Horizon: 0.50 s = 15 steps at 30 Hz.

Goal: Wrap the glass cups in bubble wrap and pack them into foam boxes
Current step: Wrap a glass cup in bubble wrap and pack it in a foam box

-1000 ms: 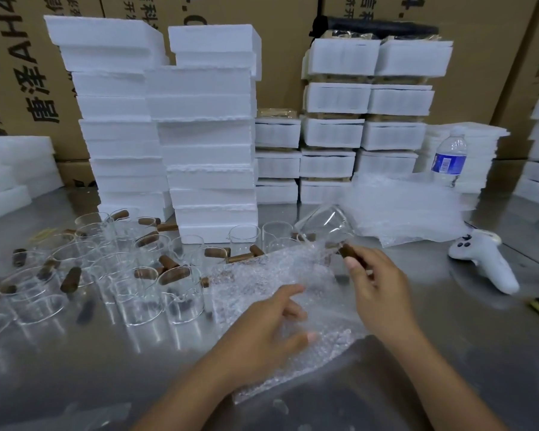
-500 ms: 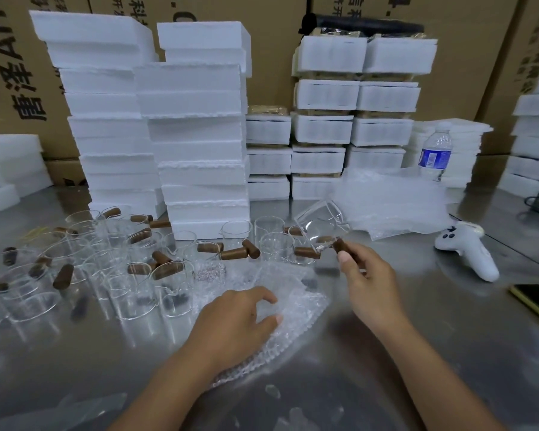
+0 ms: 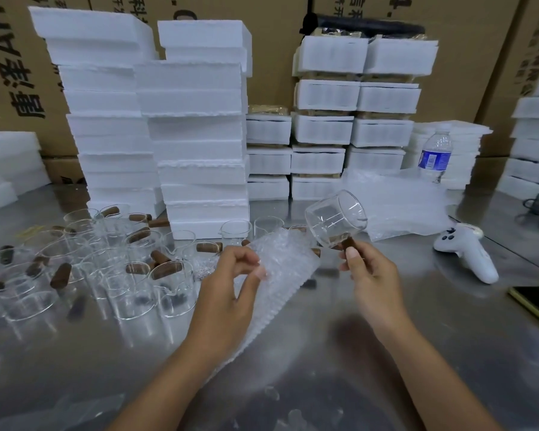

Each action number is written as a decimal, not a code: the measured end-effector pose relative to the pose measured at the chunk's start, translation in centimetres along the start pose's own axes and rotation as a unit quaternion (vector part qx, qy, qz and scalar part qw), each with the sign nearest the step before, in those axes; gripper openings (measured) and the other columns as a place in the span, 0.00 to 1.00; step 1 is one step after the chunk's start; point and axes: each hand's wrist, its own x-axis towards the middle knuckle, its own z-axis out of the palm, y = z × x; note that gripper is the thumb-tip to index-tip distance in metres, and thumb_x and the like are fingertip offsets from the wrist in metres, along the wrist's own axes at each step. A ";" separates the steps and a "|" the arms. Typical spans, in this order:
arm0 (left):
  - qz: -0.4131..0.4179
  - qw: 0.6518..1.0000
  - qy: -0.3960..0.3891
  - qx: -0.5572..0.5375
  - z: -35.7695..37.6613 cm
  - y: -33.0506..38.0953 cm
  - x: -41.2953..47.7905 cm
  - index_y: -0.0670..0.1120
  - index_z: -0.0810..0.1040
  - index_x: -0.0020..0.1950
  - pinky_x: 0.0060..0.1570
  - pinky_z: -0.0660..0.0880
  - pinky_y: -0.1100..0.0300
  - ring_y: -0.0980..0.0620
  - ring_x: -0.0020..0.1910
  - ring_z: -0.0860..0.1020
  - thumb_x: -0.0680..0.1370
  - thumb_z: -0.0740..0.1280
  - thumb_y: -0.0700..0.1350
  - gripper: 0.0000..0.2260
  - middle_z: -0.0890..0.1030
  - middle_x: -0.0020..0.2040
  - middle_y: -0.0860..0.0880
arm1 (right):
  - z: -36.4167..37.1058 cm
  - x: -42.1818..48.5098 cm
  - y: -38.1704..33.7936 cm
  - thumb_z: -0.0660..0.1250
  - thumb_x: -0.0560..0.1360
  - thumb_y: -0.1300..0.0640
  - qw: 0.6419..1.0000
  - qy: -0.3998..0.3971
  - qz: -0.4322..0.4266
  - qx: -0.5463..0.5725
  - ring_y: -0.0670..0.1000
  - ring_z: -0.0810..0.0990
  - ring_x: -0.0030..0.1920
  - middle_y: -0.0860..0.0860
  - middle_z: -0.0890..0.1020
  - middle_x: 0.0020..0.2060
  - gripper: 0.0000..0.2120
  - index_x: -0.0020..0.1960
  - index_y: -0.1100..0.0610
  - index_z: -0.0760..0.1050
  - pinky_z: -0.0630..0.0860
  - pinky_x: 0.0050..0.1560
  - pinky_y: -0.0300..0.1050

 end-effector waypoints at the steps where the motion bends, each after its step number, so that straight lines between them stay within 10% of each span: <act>1: 0.004 1.000 0.011 -0.003 0.0 0.1 0.0 0.55 0.71 0.47 0.46 0.67 0.78 0.66 0.48 0.77 0.77 0.67 0.42 0.09 0.79 0.45 0.64 | 0.1 -0.1 0.0 0.60 0.79 0.61 1.000 -0.001 0.000 -0.003 0.35 0.76 0.36 0.39 0.80 0.37 0.13 0.49 0.44 0.76 0.70 0.40 0.28; 15: 0.109 0.992 -0.007 0.064 0.2 0.5 -0.8 0.59 0.71 0.53 0.42 0.67 0.75 0.60 0.36 0.70 0.70 0.74 0.34 0.24 0.69 0.33 0.56 | -0.1 -0.1 0.6 0.60 0.79 0.59 0.985 0.030 0.024 -0.166 0.51 0.71 0.37 0.53 0.76 0.38 0.08 0.48 0.58 0.78 0.63 0.39 0.42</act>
